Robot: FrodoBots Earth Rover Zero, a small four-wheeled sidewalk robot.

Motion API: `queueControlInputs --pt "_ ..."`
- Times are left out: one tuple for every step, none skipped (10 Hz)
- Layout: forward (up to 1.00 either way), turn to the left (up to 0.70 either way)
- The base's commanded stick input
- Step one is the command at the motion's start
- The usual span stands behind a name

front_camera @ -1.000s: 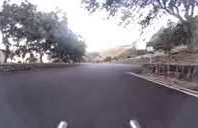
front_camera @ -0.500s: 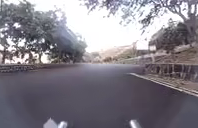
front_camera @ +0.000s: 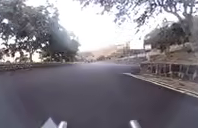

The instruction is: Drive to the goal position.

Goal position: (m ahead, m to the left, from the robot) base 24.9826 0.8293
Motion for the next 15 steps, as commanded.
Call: queueControlInputs --pt "0.70 0.00" --pt "0.70 0.00" --pt "0.70 0.00" --pt "0.70 0.00" --pt "0.70 0.00" --pt "0.70 0.00" --pt "0.70 0.00" --pt "0.70 0.00" --pt "0.70 0.00" --pt "0.70 0.00" --pt "0.70 0.00" --pt "0.70 0.00" --pt "0.70 0.00" --pt "0.70 0.00" --pt "0.70 0.00"
